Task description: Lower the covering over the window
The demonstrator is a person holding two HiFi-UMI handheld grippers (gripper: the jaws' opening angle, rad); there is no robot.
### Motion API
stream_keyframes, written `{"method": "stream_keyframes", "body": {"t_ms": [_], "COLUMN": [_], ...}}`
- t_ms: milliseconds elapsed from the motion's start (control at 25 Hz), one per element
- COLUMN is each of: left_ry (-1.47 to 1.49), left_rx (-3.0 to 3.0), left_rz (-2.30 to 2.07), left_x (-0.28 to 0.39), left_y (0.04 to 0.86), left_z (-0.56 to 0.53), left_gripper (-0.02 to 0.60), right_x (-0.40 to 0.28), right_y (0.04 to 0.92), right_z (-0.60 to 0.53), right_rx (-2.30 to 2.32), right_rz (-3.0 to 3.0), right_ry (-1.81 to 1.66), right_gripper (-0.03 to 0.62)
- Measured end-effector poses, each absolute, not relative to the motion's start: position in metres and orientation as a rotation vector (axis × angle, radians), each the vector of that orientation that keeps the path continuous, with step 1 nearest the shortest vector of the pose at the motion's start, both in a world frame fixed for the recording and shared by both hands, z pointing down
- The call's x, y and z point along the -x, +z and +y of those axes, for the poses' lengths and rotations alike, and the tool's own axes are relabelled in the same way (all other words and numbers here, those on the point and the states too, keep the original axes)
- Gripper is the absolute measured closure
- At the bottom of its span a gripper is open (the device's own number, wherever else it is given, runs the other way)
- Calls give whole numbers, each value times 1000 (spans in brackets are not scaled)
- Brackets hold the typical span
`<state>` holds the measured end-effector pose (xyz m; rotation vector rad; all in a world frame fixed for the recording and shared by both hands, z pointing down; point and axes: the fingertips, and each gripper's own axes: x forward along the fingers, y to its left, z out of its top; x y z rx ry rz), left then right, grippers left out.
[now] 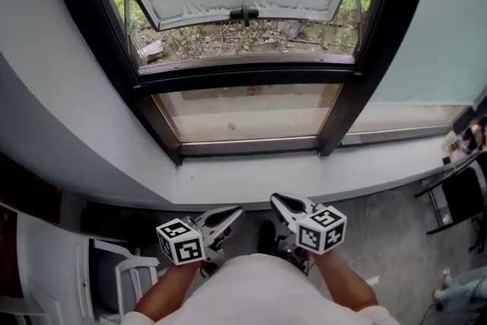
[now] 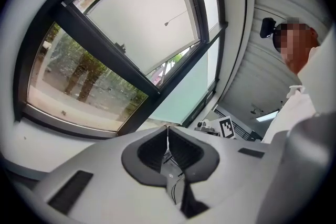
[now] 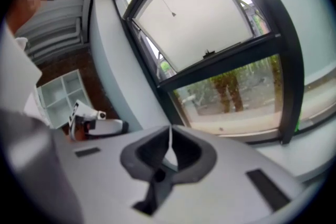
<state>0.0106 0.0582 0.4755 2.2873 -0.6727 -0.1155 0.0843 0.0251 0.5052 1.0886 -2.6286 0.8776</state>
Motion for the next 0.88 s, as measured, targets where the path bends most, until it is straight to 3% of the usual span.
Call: {"method": "stream_keyframes", "body": {"t_ms": [480, 880], "left_ry": [-102, -154], "left_rx": [-2286, -2295], "left_rz": [-781, -857], "left_x": [-62, -32], "left_y": [463, 454], "left_z": [-59, -99], "left_gripper": [560, 560], "right_x": [-122, -95], "right_y": [498, 496], "right_z": [-92, -119], "right_rx": [-937, -862], "right_rz": [-2681, -2676], "right_ry": [871, 854], "right_gripper": [569, 569]}}
